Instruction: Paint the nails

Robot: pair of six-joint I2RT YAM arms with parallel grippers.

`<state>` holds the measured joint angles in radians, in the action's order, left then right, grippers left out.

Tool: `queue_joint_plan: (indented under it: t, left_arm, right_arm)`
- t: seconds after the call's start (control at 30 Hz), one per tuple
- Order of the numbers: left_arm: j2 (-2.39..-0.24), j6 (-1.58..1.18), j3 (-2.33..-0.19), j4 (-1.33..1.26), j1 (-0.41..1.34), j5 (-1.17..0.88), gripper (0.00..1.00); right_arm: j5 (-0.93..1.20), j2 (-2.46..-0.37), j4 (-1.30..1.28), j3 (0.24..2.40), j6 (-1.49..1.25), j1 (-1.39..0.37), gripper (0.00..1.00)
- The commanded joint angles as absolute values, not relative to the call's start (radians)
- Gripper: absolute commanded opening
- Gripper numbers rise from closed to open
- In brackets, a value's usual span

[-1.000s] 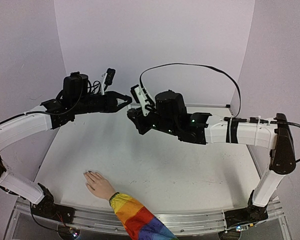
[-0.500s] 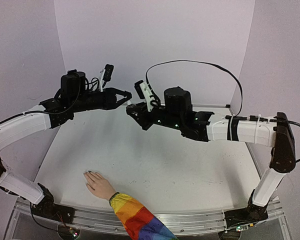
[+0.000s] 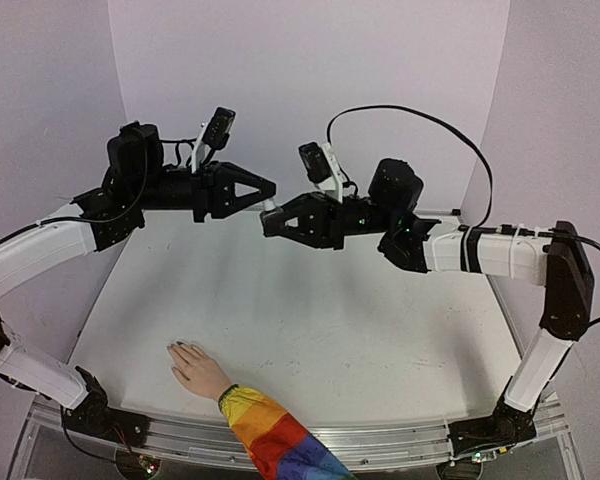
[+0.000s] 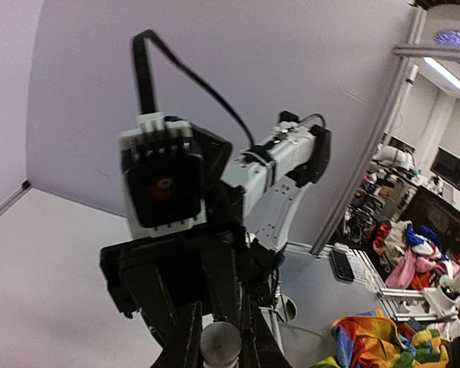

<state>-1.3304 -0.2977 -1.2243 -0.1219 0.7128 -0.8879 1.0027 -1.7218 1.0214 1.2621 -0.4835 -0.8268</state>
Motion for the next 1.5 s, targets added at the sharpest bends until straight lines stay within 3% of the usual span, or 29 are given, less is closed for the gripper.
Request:
queue_joint_plan:
  t: [0.0,0.2,0.37,0.43,0.63,0.77,0.97,1.17,1.47]
  left_arm:
    - [-1.379,-0.22,-1.217,0.041,0.79,-1.112,0.0]
    - [-1.348,-0.191,-1.231,0.04,0.785,-1.081,0.04]
    - [-1.282,-0.244,-1.189,0.039,0.712,-0.93,0.51]
    - [-1.246,-0.278,-1.159,0.04,0.676,-0.84,0.75]
    - [-1.166,-0.339,-1.096,0.066,0.634,-0.641,0.98]
    - [-1.162,-0.394,-1.11,0.112,0.632,-0.483,0.99]
    - [-1.241,-0.466,-1.187,0.158,0.632,-0.391,0.86]
    - [-1.341,-0.53,-1.272,0.151,0.633,-0.429,0.73]
    - [-1.386,-0.551,-1.284,0.111,0.675,-0.454,0.62]
  right_arm:
    - [1.136,-1.729,1.712,1.345,-0.855,-0.84,0.0]
    - [1.118,-1.717,1.681,1.305,-0.832,-0.819,0.0]
    - [0.902,-1.616,1.187,1.228,-0.473,-0.784,0.0]
    - [0.757,-1.58,0.986,1.226,-0.329,-0.784,0.0]
    - [0.208,-1.529,0.663,1.208,-0.124,-0.809,0.0]
    - [-0.111,-1.525,0.631,1.176,-0.111,-0.85,0.0]
    - [-0.313,-1.585,0.614,1.214,-0.01,-0.959,0.0]
    - [-0.346,-1.66,0.611,1.273,0.059,-1.041,0.0]
    - [-0.33,-1.711,0.606,1.33,0.064,-1.075,0.0]
